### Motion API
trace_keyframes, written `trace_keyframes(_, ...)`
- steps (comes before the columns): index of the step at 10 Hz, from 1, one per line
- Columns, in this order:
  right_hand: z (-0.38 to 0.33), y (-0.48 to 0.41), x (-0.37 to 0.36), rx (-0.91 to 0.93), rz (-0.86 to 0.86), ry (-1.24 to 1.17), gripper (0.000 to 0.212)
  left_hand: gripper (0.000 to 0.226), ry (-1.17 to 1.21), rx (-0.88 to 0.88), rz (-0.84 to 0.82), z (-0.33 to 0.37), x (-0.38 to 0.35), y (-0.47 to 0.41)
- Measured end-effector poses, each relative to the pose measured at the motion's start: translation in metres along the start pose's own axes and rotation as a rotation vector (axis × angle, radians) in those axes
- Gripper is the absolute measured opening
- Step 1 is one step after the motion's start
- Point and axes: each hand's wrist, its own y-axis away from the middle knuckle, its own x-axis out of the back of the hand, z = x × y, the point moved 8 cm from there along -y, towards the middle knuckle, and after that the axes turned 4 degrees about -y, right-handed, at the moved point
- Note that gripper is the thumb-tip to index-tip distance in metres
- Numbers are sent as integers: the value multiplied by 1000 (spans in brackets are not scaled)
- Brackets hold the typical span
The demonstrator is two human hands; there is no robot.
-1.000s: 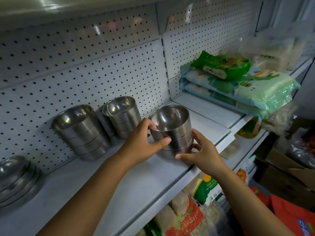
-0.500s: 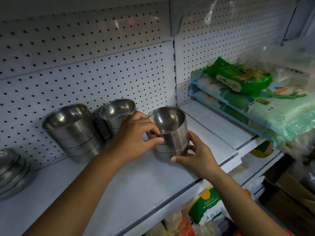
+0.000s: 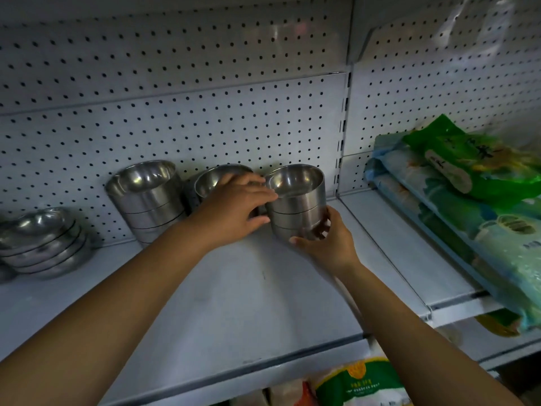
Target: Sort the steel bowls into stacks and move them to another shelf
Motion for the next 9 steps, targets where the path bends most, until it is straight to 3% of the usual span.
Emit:
trace_keyframes(2,6,-32,-2,6,-14,57,76,72,-94,-25,-187,-8,-17,-11)
trace_keyframes(5,7,-61,-10,50,-14,274,93,81,-196,9,-310,-15,-29,-20)
trace_keyframes(9,12,-61,-13,18,12,224,78,61,-15,42,-111,-7,-19,1)
